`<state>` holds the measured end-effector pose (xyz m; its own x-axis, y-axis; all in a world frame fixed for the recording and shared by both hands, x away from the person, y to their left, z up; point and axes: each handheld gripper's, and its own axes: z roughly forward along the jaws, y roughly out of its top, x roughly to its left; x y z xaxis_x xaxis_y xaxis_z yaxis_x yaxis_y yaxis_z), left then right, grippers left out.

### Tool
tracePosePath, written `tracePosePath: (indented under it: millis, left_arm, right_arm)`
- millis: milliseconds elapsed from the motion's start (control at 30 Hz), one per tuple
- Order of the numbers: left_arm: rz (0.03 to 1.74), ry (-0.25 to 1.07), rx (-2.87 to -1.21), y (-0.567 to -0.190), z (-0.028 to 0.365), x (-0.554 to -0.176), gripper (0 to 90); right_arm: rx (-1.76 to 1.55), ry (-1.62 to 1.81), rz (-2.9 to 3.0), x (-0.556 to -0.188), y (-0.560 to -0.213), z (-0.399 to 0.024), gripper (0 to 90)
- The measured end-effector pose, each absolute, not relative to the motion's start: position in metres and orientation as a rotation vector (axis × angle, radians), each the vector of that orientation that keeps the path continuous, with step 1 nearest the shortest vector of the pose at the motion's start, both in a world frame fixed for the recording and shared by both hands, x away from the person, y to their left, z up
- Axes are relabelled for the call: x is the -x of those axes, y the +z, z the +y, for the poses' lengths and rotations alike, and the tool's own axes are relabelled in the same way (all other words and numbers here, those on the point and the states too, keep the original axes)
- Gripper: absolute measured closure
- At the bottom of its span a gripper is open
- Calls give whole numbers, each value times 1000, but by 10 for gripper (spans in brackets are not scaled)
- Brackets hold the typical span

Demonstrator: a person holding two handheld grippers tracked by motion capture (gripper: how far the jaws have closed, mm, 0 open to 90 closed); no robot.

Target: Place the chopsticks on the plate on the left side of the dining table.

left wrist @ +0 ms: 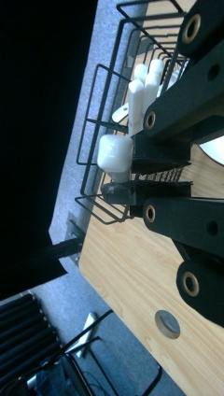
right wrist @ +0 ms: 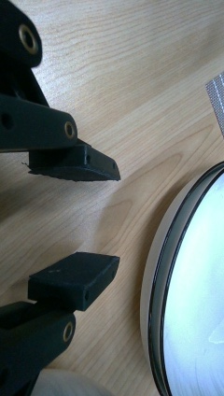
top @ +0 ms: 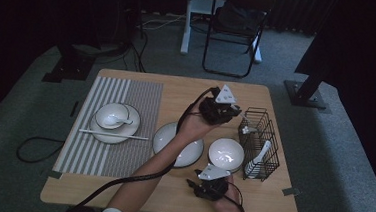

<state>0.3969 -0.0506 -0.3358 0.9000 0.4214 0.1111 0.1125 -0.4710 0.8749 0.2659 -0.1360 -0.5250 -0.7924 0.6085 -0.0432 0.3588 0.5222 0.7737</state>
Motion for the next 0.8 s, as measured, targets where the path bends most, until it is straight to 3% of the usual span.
tracePosePath:
  millis: [800]
  left_arm:
    - [357,332,-1964,-320,-22,-392,847]
  right_arm:
    - [-802,1144,2457,-266,-525,-136,518]
